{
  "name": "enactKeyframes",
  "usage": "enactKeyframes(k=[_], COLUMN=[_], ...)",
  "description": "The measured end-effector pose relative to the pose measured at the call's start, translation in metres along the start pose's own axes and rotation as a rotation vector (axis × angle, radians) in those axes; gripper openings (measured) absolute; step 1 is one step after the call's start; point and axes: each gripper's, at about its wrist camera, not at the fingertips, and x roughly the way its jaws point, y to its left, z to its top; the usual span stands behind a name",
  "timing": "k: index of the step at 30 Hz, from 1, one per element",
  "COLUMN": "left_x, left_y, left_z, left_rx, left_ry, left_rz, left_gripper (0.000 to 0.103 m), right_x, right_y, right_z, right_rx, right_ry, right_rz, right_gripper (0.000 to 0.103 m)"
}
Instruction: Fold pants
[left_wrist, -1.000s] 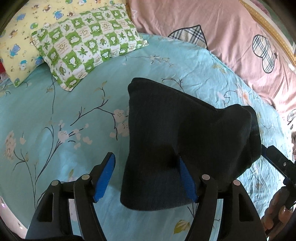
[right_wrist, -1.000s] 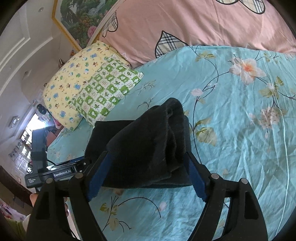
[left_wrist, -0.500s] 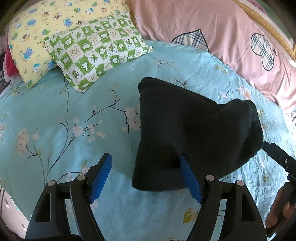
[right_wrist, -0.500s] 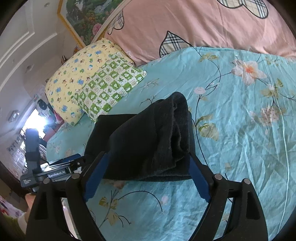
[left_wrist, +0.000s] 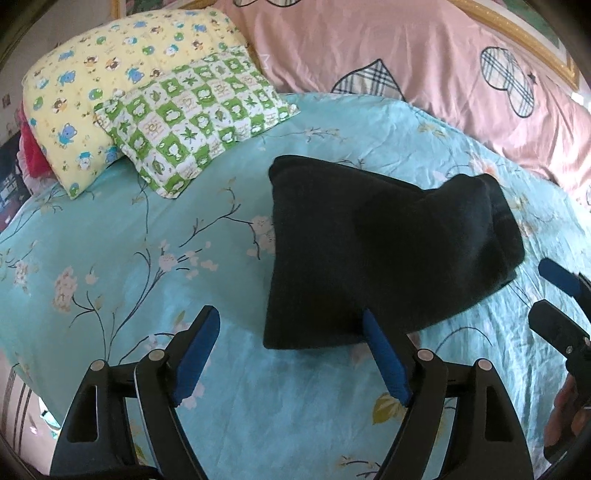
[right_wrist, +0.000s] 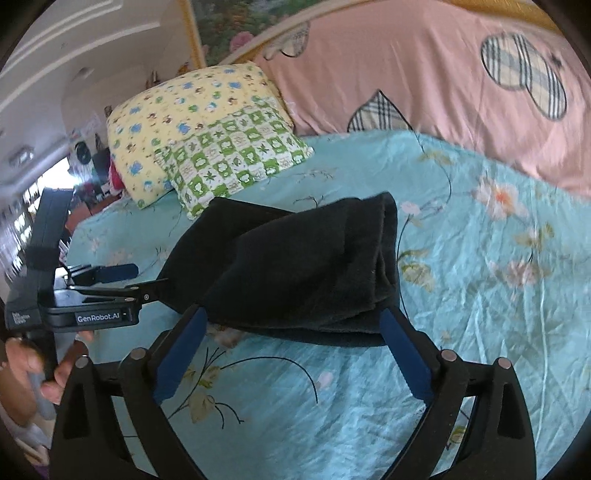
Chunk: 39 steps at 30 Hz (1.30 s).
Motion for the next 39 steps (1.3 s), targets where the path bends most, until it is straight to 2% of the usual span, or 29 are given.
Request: enactKeyframes(k=[7,12,39], left_x=[-0.006,-0.001,0.003], left_y=[-0.006,-0.006,-0.006], left_z=[-0.005,-0.010,-0.011], left_rx=[0.040,0.044,0.063], left_ry=[-0.036,-0.028,-0.044], left_rz=[0.017,0.015,0.017], left_gripper=[0.081,0.081,0.084], right_x=[-0.002,0.003,0.019], right_y=[0.014,0.013,0.003], right_z=[0.000,-0.002,-0.009], right_rx=[-0.072,-0.082,-0.049], right_ry=[-0.022,-0.010,0.002], right_rz=[-0.013,-0.015,-0.007], right_gripper=[0.099,0.099,0.099])
